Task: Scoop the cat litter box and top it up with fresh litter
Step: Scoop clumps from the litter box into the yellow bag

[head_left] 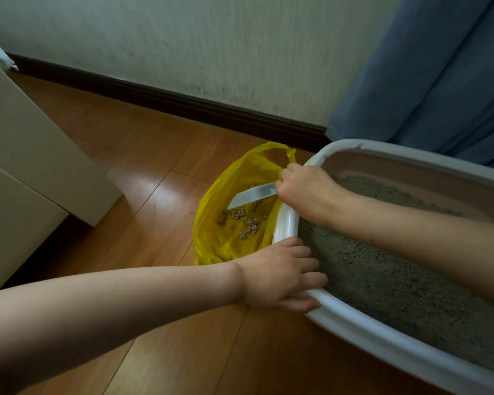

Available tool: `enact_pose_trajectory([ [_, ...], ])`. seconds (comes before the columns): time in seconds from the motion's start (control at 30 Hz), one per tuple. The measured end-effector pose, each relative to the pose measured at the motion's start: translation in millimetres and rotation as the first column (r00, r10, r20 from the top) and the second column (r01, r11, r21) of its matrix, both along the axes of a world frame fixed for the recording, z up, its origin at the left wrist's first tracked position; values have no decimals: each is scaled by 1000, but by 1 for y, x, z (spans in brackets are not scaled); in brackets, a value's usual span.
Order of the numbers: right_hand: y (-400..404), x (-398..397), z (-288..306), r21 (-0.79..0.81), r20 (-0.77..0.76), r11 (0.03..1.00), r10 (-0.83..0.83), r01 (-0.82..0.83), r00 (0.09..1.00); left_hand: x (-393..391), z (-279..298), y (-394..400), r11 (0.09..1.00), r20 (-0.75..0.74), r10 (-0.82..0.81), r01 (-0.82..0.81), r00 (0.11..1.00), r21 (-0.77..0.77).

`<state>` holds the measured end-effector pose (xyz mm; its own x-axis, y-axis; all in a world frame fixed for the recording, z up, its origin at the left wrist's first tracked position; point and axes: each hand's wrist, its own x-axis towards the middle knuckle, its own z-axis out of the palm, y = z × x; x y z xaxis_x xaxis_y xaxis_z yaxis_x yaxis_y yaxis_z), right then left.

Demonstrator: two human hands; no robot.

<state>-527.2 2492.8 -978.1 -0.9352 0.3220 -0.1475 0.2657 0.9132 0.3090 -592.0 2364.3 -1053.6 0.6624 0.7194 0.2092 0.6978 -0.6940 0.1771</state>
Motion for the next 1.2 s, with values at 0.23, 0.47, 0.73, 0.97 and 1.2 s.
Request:
enact_pose_trajectory([
  [0.23, -1, 12, -4, 10, -12, 1000, 2, -2, 1000, 0, 3, -1, 1000, -24, 5, -6, 1000, -13],
  [0.47, 2, 22, -13, -191, -141, 977, -117, 89, 983, 0, 6, -2, 999, -61, 16, -18, 998, -28],
  [0.73, 31, 73, 24, -937, -46, 229, -831, 265, 555, 1, 7, -2, 999, -77, 10, -13, 997, -45],
  [0.97, 48, 155, 56, -593, 77, 464, -781, 658, 619, 0, 7, 0, 1000, -110, -2, 0, 994, -20],
  [1.2, 26, 171, 33, -112, 313, 735, -612, 668, 726, 2, 7, 1, 1000, -118, -2, 1, 993, -10],
])
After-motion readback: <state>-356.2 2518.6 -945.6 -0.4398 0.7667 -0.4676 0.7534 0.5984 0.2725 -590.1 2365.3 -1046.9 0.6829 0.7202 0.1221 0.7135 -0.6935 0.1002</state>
